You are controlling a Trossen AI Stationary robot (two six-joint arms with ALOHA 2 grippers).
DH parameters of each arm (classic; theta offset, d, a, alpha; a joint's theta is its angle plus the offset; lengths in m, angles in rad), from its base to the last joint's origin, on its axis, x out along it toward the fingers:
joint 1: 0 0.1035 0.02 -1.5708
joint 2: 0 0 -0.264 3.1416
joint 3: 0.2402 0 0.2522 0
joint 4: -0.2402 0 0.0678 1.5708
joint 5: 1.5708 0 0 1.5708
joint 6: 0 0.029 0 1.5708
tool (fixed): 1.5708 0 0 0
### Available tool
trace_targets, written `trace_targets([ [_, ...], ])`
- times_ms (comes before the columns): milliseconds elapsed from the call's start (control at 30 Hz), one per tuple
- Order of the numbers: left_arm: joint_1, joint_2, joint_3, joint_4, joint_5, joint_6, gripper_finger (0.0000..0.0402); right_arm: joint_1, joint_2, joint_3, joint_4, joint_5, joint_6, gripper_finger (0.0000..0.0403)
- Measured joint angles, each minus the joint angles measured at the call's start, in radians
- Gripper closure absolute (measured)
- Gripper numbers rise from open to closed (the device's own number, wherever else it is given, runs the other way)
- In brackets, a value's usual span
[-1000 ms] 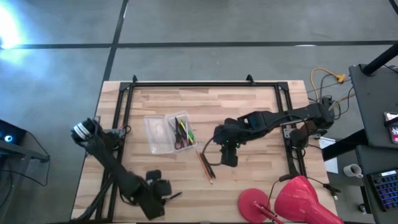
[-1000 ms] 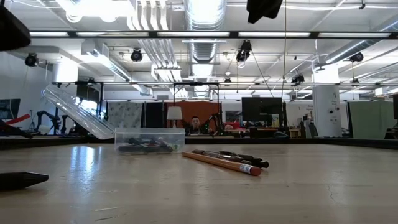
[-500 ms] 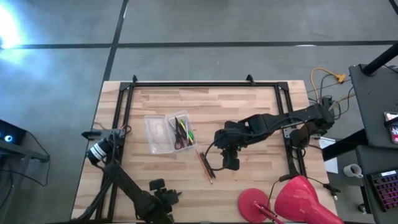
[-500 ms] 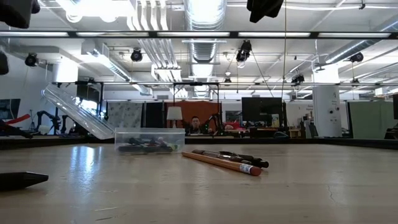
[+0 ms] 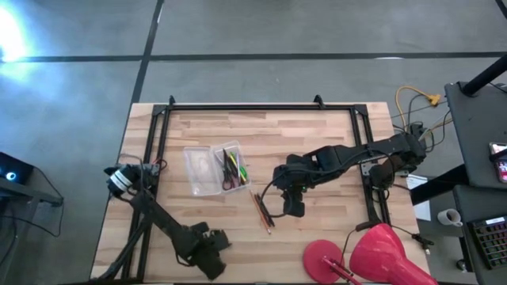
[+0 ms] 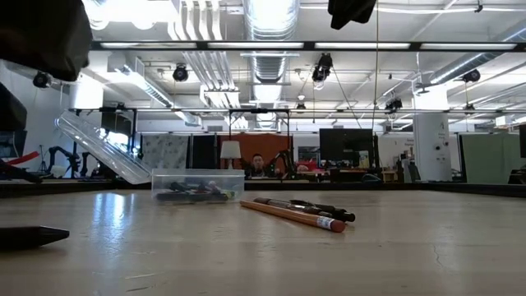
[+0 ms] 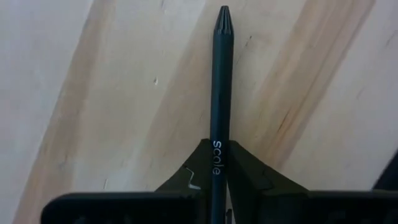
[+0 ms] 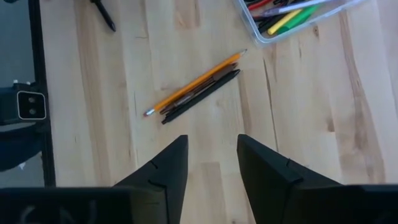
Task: Pick & place school supplies into a supply box
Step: Put the black pen into the transparent supply box
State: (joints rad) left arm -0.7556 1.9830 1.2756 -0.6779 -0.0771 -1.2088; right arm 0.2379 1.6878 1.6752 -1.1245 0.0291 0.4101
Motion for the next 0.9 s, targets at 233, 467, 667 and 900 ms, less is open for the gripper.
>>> trace_targets([
  [233, 0.105, -0.280, -0.193, 0.218, -0.051, -0.042, 0.0392, 0.001, -0.026, 0.000, 0.004, 0.116, 0.163, 0.0270],
  [467, 0.259, -0.652, -0.555, 0.690, -0.400, -0.301, 0.0392, 0.013, -0.097, 0.000, 0.005, 0.350, 0.377, 0.0278],
  [667, 0.404, -0.841, -0.686, 0.663, -0.608, -0.405, 0.0392, 0.018, -0.149, 0.000, 0.004, 0.440, 0.412, 0.0271],
  [900, 0.604, -0.815, -0.576, 0.382, -0.589, -0.437, 0.0392, 0.018, -0.157, 0.000, 0.002, 0.521, 0.461, 0.0271],
])
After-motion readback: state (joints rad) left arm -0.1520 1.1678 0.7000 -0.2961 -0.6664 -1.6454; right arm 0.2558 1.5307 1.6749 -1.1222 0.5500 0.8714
